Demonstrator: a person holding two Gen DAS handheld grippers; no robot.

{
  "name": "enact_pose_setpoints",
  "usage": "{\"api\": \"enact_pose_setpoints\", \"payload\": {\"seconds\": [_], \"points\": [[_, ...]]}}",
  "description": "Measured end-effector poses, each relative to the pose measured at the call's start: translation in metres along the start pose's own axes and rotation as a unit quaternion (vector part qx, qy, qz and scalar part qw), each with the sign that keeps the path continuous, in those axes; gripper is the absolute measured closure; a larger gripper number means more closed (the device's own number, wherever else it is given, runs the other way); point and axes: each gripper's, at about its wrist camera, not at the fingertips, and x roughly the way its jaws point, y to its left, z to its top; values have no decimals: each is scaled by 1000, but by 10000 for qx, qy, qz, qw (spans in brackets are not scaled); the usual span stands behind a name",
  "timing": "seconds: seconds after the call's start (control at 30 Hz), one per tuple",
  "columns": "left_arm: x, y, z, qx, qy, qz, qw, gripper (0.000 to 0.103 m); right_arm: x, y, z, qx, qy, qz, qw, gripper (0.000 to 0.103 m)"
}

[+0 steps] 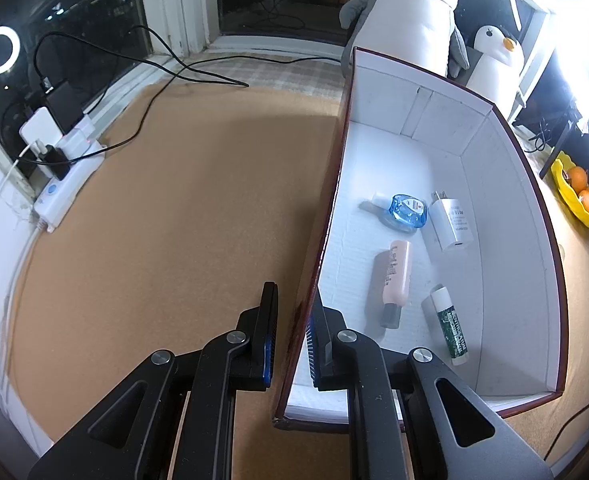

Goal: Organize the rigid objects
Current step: 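Move the right gripper back to the wooden clothespin, then close the right gripper on the wooden clothespin and lift it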

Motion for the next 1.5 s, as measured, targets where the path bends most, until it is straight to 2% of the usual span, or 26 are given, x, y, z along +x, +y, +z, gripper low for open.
{"api": "enact_pose_setpoints", "payload": {"seconds": [0.13,0.33,0.67,0.93,1.03,1.33,1.5], "points": [[1,-2,1,16,23,33,10000,90,5,-37,-24,310,204,-246,9990,65],[2,-5,2,71,44,112,9999,90,17,-59,-53,358,463,-436,9973,65],[0,-5,1,77,57,239,9997,90,46,-60,-67,60,883,-404,9953,65],[-1,-7,0,78,83,305,9995,90,68,-51,-64,-377,1087,-610,9915,65],[0,-8,0,72,90,313,9994,90,74,-47,-63,-505,1145,-636,9901,68],[0,-8,1,69,78,314,9995,90,82,-47,-59,-541,1215,-662,9889,88],[0,-8,1,63,74,300,9995,90,80,-50,-62,-436,1206,-682,9894,91]]}}
